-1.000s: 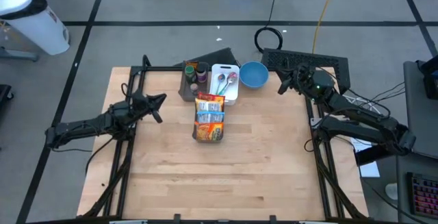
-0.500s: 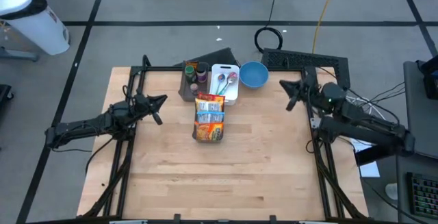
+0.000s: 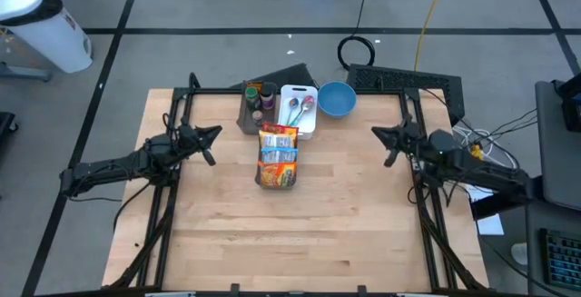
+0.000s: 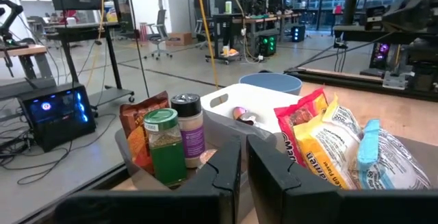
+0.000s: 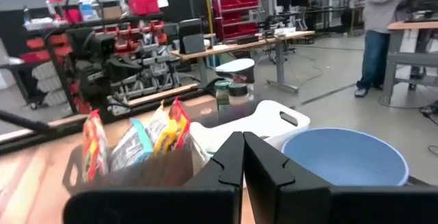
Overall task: Pick & Place Food Item
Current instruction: Return to Home Position
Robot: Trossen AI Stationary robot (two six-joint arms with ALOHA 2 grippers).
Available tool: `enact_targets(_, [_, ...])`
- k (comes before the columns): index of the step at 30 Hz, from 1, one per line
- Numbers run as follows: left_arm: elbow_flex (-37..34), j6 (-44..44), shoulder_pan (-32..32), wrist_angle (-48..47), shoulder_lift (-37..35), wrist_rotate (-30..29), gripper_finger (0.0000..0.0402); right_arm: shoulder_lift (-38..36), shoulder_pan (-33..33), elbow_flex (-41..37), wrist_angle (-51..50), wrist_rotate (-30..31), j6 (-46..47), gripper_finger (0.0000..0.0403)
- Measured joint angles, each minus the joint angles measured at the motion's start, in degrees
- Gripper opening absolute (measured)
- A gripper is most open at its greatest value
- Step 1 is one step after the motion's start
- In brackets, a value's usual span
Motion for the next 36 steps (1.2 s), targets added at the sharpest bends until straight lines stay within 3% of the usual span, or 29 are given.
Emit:
enact_targets(10, [0.0,0.02,0.0,0.04,0.0,-0.03,0.0031,-5.07,2.16,-0.69,-8.89,-1.75,-3.36,0.0])
enact_targets(21, [0.0,0.04,0.02,0.06,0.0,-0.03,0.0031,-5.04,4.11,-5.27,-5.73,-4.76,-4.76,0.0])
enact_targets(29, [0.0,0.04,0.02,0.04,0.0,-0.03,0.0031,-4.75,4.64,-11.08,2.48,-5.55,-4.64,0.0])
enact_targets(36, [0.0,0.04,0.02,0.07,0.01,-0.04,0.0031,-3.85,4.66,-11.02,2.69,-5.33,-7.82,0.0])
